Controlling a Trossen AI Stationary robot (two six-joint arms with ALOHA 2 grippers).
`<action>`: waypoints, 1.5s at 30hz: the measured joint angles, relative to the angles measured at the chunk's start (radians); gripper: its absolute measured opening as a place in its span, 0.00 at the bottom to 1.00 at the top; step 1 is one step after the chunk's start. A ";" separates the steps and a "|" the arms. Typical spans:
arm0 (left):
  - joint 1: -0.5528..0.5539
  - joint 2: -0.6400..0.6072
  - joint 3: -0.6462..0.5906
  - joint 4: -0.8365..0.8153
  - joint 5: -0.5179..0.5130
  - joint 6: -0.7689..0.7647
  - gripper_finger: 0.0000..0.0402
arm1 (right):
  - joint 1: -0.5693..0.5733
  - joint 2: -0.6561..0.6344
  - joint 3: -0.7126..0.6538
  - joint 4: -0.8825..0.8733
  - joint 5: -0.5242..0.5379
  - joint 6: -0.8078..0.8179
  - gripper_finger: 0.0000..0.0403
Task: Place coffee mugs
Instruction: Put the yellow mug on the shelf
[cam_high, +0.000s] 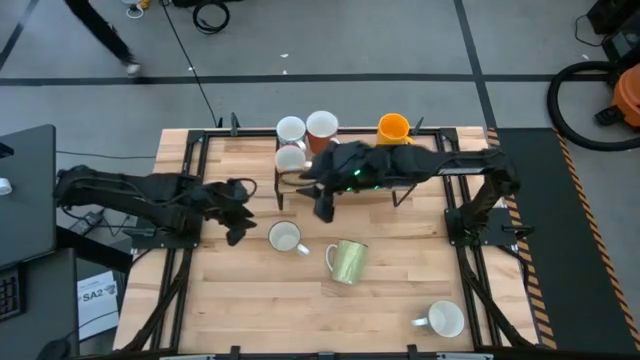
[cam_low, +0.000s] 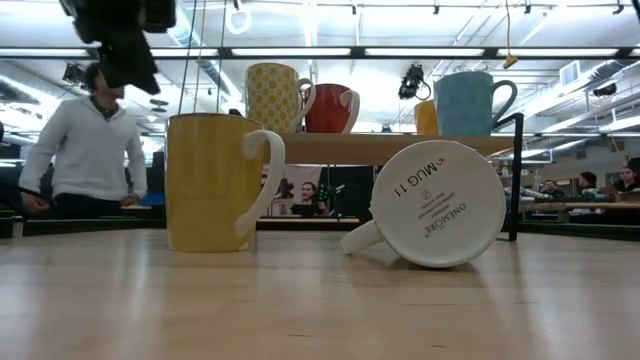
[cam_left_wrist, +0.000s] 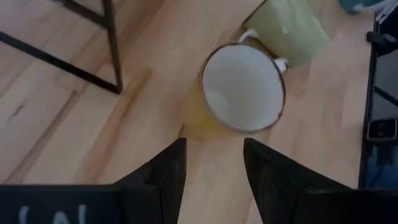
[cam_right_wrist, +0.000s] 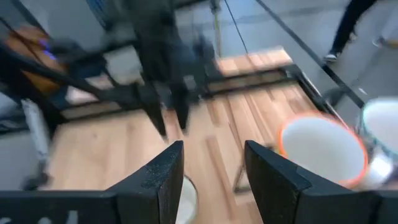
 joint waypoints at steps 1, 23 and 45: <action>0.000 -0.011 0.000 -0.006 -0.001 0.007 0.42 | 0.003 0.018 0.000 0.003 0.013 0.000 0.43; -0.003 -0.081 0.000 -0.046 -0.001 0.043 0.42 | 0.034 0.339 0.000 0.013 0.078 0.034 0.43; -0.003 -0.081 0.000 -0.044 -0.001 0.040 0.42 | 0.034 0.423 0.000 0.013 0.099 0.057 0.43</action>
